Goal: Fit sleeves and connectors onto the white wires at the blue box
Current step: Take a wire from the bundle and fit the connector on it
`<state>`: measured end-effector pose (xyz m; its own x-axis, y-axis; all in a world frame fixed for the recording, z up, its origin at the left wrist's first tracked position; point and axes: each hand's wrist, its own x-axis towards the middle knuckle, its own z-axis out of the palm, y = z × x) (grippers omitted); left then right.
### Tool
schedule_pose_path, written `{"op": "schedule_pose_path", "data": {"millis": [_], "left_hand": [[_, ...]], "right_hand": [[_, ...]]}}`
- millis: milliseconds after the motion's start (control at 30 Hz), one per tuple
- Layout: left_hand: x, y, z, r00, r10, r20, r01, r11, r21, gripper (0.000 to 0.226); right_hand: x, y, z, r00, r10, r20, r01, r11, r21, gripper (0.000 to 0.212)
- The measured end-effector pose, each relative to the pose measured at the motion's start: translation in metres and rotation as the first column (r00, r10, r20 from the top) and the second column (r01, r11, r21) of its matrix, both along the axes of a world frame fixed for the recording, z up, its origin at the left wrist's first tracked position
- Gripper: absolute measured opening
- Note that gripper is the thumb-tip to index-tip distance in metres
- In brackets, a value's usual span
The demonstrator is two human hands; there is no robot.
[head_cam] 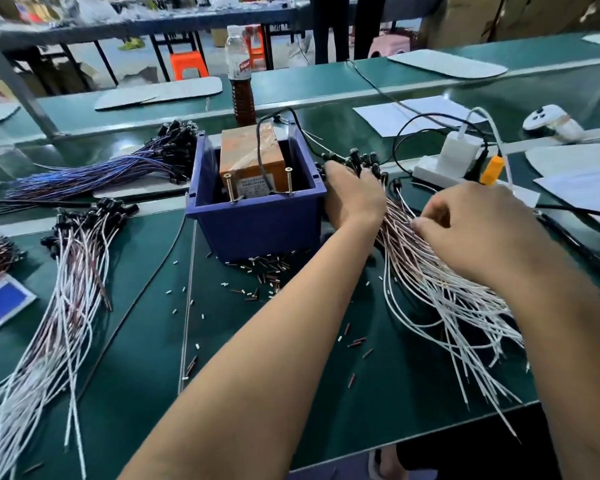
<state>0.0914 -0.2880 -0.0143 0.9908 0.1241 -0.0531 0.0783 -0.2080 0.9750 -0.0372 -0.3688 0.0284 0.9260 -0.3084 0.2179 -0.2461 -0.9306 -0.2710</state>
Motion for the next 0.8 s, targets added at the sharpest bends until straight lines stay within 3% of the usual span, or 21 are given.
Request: {"op": "schedule_pose_path", "data": {"millis": [100, 200, 333, 500, 600, 633, 700, 800], "left_hand": [[-0.021, 0.018, -0.004, 0.973, -0.215, -0.082, 0.215, 0.977, -0.005, 0.003], [-0.041, 0.059, -0.004, 0.872, -0.478, -0.1, 0.479, 0.878, -0.018, 0.017], [-0.055, 0.133, -0.001, 0.87, -0.48, -0.109, 0.489, 0.869, 0.079, 0.022], [-0.051, 0.227, 0.001, 0.932, -0.294, -0.21, 0.359, 0.818, 0.45, 0.019], [-0.042, 0.274, -0.001, 0.999, 0.036, -0.012, -0.02, 0.769, 0.639, 0.011], [-0.038, 0.291, -0.001, 0.979, 0.172, 0.108, -0.2, 0.732, 0.651, 0.007], [-0.028, 0.323, -0.002, 0.869, 0.425, 0.254, -0.484, 0.618, 0.62, 0.02], [-0.015, 0.36, -0.006, 0.812, 0.562, 0.16, -0.48, 0.486, 0.73, 0.046]], "right_hand": [[0.01, 0.018, -0.004, 0.979, -0.005, 0.202, -0.013, 0.996, 0.086, 0.015], [0.021, 0.044, -0.01, 0.955, 0.06, 0.291, -0.114, 0.978, 0.173, 0.011], [0.026, 0.096, -0.021, 0.93, 0.206, 0.305, -0.277, 0.937, 0.213, 0.01], [0.04, 0.172, -0.037, 0.905, 0.408, 0.12, -0.425, 0.859, 0.286, 0.012], [0.048, 0.218, -0.04, 0.867, 0.494, 0.061, -0.492, 0.832, 0.257, 0.013], [0.05, 0.233, -0.041, 0.851, 0.524, 0.041, -0.516, 0.819, 0.249, 0.013], [0.053, 0.259, -0.043, 0.817, 0.576, 0.012, -0.559, 0.788, 0.257, 0.013], [0.056, 0.291, -0.049, 0.771, 0.635, -0.043, -0.609, 0.756, 0.241, 0.023]]}}
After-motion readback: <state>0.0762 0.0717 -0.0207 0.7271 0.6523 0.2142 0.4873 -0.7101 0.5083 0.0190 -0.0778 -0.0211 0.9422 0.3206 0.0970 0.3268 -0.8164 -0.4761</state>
